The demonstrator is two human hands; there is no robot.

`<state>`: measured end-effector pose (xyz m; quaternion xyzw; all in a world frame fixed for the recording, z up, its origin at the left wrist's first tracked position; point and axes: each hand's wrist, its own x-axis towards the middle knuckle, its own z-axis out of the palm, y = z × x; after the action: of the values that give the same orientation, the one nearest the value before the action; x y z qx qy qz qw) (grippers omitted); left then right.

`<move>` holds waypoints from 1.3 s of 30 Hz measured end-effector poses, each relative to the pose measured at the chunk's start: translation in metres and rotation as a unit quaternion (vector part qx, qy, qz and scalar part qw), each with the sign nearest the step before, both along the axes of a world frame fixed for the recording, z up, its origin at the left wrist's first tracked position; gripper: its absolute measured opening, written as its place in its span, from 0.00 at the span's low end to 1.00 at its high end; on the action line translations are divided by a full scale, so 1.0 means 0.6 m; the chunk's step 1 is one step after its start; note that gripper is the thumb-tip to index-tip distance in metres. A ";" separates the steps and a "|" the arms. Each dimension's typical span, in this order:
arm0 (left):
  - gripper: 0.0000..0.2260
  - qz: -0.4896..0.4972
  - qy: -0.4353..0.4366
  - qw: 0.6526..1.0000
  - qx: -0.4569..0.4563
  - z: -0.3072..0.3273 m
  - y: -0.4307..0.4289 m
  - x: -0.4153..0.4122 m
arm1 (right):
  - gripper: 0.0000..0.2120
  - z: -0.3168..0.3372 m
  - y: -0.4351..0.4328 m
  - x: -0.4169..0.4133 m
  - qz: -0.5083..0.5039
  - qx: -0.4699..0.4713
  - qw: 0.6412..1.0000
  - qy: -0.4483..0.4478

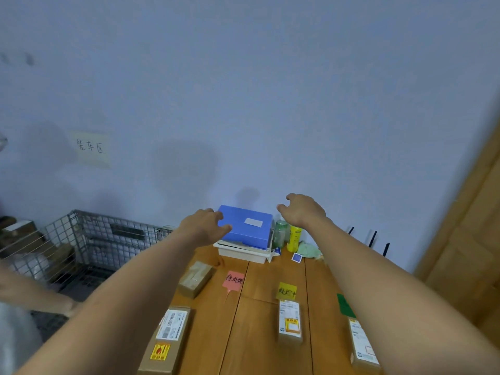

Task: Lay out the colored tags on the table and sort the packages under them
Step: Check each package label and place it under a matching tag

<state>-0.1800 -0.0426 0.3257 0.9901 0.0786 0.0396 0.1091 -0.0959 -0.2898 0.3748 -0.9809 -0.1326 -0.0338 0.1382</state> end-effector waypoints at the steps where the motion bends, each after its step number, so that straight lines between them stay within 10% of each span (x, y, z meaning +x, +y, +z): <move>1: 0.27 -0.003 0.004 1.000 0.003 -0.007 0.015 0.014 | 0.28 -0.008 0.017 0.015 -0.002 0.000 1.000 0.003; 20: 0.28 -0.037 0.105 0.994 0.008 -0.157 0.255 0.189 | 0.28 -0.208 0.323 0.158 -0.015 0.044 0.989 0.143; 39: 0.30 -0.043 0.279 0.955 -0.095 -0.568 0.332 0.250 | 0.08 -0.599 0.506 0.155 -0.096 0.112 0.919 0.366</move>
<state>-0.0298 0.1563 -0.0153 0.9492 0.0667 -0.2505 0.1785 -0.0031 0.0138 0.0155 -0.9110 0.0267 0.2998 0.2818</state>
